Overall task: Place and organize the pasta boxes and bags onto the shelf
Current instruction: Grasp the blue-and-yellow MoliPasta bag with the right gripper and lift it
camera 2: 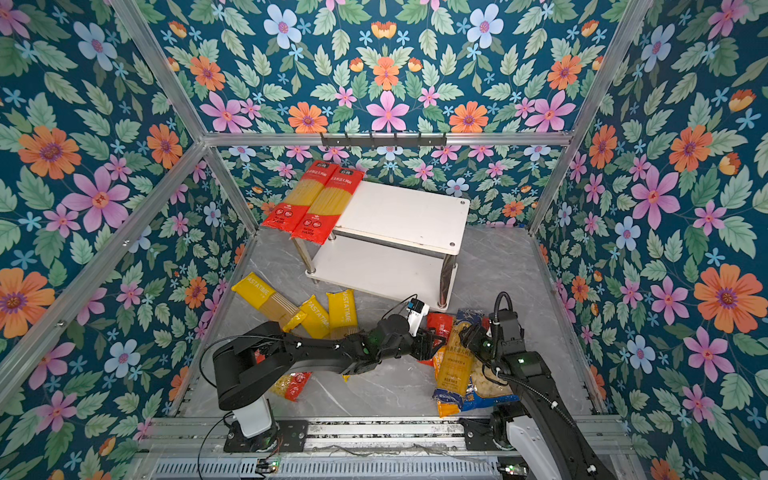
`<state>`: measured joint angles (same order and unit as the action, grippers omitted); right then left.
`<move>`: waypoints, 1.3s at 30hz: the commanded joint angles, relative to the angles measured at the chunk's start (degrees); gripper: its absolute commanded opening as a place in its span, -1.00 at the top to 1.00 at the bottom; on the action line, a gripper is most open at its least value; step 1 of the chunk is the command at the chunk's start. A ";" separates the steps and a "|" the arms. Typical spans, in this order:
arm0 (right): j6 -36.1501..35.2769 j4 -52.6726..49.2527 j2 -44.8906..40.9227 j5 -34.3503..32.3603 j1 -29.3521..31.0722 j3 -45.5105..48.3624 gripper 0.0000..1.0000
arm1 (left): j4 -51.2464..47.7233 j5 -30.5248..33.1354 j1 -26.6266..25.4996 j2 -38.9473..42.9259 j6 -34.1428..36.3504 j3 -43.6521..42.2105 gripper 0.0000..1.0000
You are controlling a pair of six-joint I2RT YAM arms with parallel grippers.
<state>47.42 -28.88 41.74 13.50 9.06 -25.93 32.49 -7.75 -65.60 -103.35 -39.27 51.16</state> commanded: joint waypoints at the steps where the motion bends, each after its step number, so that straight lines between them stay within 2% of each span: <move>1: -1.01 2.06 0.82 1.74 -0.82 0.51 -0.33 | 2.52 -2.55 0.03 -0.86 -1.20 0.34 -0.22; 5: -2.99 3.00 1.08 2.55 -2.28 1.68 -0.34 | 3.06 -3.70 0.04 -2.14 -1.56 0.86 -0.16; 8: -3.82 7.49 1.70 6.57 -2.49 3.52 -0.30 | 3.58 -4.82 0.03 -3.37 -1.93 1.70 -0.11; 11: -4.35 10.46 1.59 9.66 -2.47 4.78 -0.09 | 3.84 -5.07 0.04 -3.63 -2.00 2.06 -0.08; 18: -4.79 12.02 -5.03 10.75 -2.48 5.92 0.54 | 4.25 -4.91 0.39 -1.14 -1.99 0.84 -0.08; 21: -5.06 10.60 -6.50 11.09 -2.47 4.36 0.67 | 4.17 -4.69 1.04 1.41 -1.97 -0.06 -0.08; 30: -5.11 7.83 -11.76 5.50 -2.47 -4.22 0.79 | 0.01 -2.23 2.28 10.92 0.84 -1.65 -0.11; 39: -7.72 15.93 -15.42 -2.10 -2.47 -12.45 0.86 | 0.09 0.46 4.22 22.66 2.55 -6.21 -0.22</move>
<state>41.30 -23.31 27.29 14.50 6.59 -36.42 32.16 -8.73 -61.82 -83.00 -38.41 46.02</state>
